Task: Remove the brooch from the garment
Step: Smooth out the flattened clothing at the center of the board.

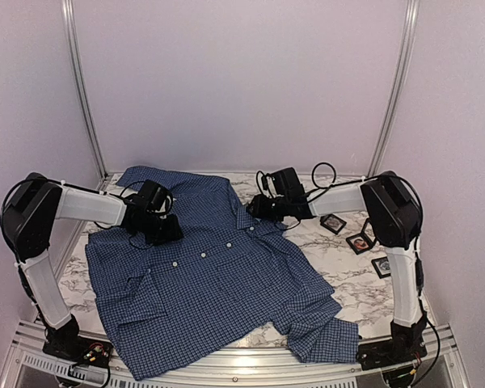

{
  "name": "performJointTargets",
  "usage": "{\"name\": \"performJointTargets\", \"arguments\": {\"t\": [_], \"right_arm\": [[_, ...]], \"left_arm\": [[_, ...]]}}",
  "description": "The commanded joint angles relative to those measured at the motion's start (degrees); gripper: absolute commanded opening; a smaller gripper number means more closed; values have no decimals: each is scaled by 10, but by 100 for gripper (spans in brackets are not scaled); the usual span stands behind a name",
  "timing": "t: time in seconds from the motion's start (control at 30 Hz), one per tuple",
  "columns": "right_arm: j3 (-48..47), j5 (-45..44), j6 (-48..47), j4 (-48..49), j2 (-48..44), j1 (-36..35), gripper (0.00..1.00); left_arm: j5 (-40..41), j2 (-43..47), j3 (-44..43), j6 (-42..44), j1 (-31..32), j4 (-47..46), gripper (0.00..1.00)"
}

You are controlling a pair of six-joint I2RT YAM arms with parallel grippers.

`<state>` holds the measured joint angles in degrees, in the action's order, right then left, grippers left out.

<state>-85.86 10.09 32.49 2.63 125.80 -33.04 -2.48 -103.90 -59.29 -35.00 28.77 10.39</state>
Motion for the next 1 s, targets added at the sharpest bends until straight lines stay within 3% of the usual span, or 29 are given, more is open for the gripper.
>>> {"name": "performJointTargets", "arguments": {"t": [0.0, 0.97], "right_arm": [[2, -4, 13, 3, 18, 9, 44], [-52, -137, -17, -88, 67, 105, 45]], "left_arm": [[3, 11, -7, 10, -3, 15, 41], [0, 39, -10, 21, -20, 36, 42]]}}
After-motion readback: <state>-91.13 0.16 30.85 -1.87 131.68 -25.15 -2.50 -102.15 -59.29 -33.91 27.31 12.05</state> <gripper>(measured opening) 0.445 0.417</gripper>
